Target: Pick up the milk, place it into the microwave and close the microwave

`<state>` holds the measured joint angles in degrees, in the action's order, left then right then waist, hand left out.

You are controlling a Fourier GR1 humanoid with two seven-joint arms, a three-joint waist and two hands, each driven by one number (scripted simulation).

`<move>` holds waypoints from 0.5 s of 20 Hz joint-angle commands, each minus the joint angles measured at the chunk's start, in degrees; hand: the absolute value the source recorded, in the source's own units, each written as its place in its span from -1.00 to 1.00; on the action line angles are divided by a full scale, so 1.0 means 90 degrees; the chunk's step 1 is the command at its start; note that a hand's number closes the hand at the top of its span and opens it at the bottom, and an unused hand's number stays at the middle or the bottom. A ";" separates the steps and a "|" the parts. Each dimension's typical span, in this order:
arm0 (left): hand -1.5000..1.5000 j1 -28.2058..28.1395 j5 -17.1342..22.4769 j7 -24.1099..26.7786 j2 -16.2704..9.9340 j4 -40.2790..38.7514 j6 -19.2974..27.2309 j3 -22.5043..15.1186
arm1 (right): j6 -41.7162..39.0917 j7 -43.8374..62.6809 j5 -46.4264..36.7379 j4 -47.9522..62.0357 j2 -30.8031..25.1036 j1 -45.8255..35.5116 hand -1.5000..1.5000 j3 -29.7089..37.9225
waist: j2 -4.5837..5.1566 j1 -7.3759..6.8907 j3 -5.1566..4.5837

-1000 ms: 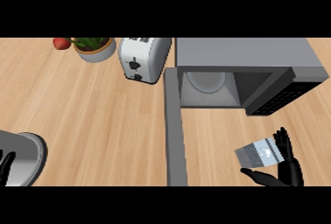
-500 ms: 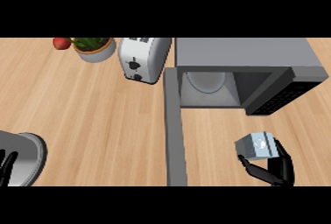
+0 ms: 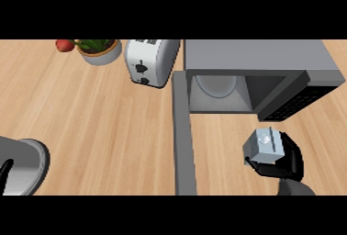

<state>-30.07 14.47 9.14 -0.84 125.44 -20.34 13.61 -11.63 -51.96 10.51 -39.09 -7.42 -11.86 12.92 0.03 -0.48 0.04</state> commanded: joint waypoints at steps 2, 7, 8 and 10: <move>-1.00 -0.0186 -0.0292 0.0346 0.0090 -0.0089 0.0123 -0.0350 | -0.0834 0.0270 0.0116 0.0219 -0.0279 -0.0581 1.00 -0.0101 | -0.0002 -0.0027 -0.0002; -1.00 -0.0512 -0.0181 0.0313 0.0091 0.0291 0.0229 -0.0274 | -0.0889 0.0940 0.0011 -0.0893 -0.0098 -0.0333 1.00 -0.0620 | -0.0031 0.0021 -0.0010; -1.00 -0.0445 -0.0055 0.0429 0.0092 -0.0017 -0.0161 0.0104 | -0.0665 0.0853 -0.0214 -0.1506 0.0229 0.0222 1.00 -0.0982 | -0.0044 0.0068 -0.0015; -1.00 -0.0393 0.0531 0.0169 -0.0090 0.0023 -0.0293 0.0449 | -0.0628 0.1262 -0.0149 -0.1926 0.0134 0.0258 1.00 -0.1011 | -0.0030 0.0051 -0.0011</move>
<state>-32.66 15.11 10.92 -0.54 125.85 -20.99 14.30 -16.62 -45.07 9.44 -48.49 -6.49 -12.28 6.47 -0.17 -0.18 -0.03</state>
